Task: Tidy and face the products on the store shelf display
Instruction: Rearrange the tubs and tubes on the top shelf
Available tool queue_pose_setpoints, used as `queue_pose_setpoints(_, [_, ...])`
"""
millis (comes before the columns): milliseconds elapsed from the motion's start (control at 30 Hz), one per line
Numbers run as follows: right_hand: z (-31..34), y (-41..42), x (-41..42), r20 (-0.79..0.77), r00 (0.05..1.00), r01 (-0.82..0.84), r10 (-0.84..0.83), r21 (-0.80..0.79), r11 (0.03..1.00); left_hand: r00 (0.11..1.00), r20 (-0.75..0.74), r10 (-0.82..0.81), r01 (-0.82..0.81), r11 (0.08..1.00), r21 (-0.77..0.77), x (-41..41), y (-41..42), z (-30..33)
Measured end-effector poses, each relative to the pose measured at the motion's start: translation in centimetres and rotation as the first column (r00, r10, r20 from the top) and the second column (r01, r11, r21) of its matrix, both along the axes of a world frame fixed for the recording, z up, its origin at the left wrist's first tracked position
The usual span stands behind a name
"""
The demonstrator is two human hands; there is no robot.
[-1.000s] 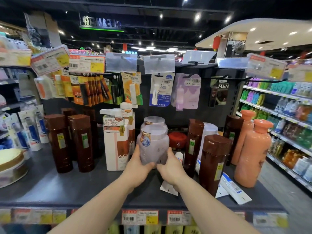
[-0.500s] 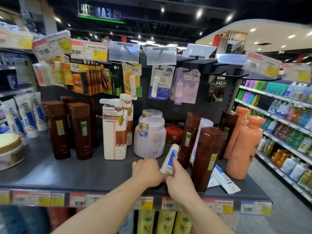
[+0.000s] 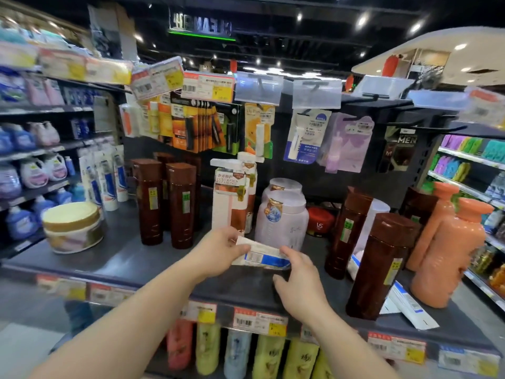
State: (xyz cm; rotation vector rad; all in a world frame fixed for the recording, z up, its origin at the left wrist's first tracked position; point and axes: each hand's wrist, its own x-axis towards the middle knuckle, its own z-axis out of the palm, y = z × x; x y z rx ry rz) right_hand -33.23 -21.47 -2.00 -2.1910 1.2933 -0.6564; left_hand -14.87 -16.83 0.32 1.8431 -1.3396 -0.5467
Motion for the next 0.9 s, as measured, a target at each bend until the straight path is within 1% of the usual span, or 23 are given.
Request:
queue_pose_setpoints(100, [0.3, -0.1, 1.7, -0.106, 0.994, -0.051, 0.042, -0.083, 0.995, 1.000, 0.020, 0.004, -0.002, 0.996, -0.094, 2.7, 1.9, 1.7])
queue_pose_setpoints(167, [0.5, 0.2, 3.0, -0.120, 0.987, -0.119, 0.110, -0.076, 0.990, 1.000, 0.004, 0.005, -0.004, 0.990, -0.144, 3.7, 3.2, 3.1])
queue_pose_setpoints(233, [0.7, 0.8, 4.4, -0.084, 0.978, -0.195, 0.192, -0.030, 0.980, 0.999, -0.030, 0.025, -0.030, 0.979, -0.201, 4.5, 4.1, 4.2])
queue_pose_setpoints(300, [0.6, 1.4, 6.1, -0.015, 0.960, -0.279, 0.280, 0.028, 0.960, 0.994, -0.076, 0.080, -0.098, 0.962, -0.257, 5.2, 4.9, 4.9])
queue_pose_setpoints(367, [0.2, 2.0, 7.9, 0.058, 0.937, -0.347, 0.343, 0.080, 0.934, 0.978, -0.180, 0.106, -0.157, 0.943, -0.293, 5.7, 5.6, 5.2])
queue_pose_setpoints(467, [-0.3, 2.8, 10.5, 0.117, 0.914, -0.401, 0.387, 0.133, 0.906, 0.939, -0.336, 0.076, -0.171, 0.949, -0.264, 6.3, 7.1, 4.7])
queue_pose_setpoints(500, [-0.5, 3.0, 11.4, 0.126, 0.911, -0.408, 0.392, 0.142, 0.902, 0.932, -0.350, 0.092, -0.185, 0.952, -0.244, 6.8, 7.7, 4.2])
queue_pose_setpoints(567, [-0.5, 3.4, 13.0, 0.133, 0.906, -0.420, 0.402, 0.153, 0.895, 0.933, -0.316, 0.171, -0.250, 0.941, -0.229, 8.0, 9.1, 3.1])
queue_pose_setpoints(633, [-0.6, 3.9, 14.7, 0.135, 0.898, -0.437, 0.418, 0.163, 0.885, 0.922, -0.262, 0.286, -0.361, 0.878, -0.314, 10.0, 10.8, 1.9])
queue_pose_setpoints(700, [-0.8, 4.4, 16.5, 0.136, 0.893, -0.448, 0.429, 0.166, 0.878, 0.863, -0.197, 0.465, -0.501, 0.745, -0.439, 12.8, 12.9, 1.0])
queue_pose_setpoints(733, [-1.0, 4.6, 17.6, 0.141, 0.889, -0.454, 0.435, 0.165, 0.876, 0.812, -0.141, 0.566, -0.552, 0.669, -0.498, 14.7, 13.9, 0.6])
queue_pose_setpoints(767, [-1.3, 4.8, 18.7, 0.148, 0.886, -0.460, 0.439, 0.166, 0.872, 0.756, -0.068, 0.651, -0.577, 0.614, -0.538, 16.7, 14.8, 0.3])
queue_pose_setpoints(800, [-1.4, 5.0, 19.8, 0.155, 0.884, -0.463, 0.441, 0.166, 0.871, 0.707, 0.003, 0.707, -0.595, 0.597, -0.537, 19.0, 15.5, 0.1])
queue_pose_setpoints(833, [-1.6, 5.1, 20.9, 0.159, 0.885, -0.461, 0.438, 0.164, 0.872, 0.678, 0.070, 0.731, -0.621, 0.622, -0.478, 21.3, 15.8, -0.1])
queue_pose_setpoints(867, [-1.8, 5.4, 21.9, 0.162, 0.886, -0.458, 0.435, 0.158, 0.875, 0.686, 0.125, 0.716, -0.635, 0.674, -0.377, 23.6, 15.9, -0.3])
queue_pose_setpoints(900, [-1.9, 5.7, 22.9, 0.158, 0.891, -0.448, 0.426, 0.154, 0.880, 0.726, 0.147, 0.672, -0.627, 0.734, -0.261, 25.6, 15.9, -0.4])
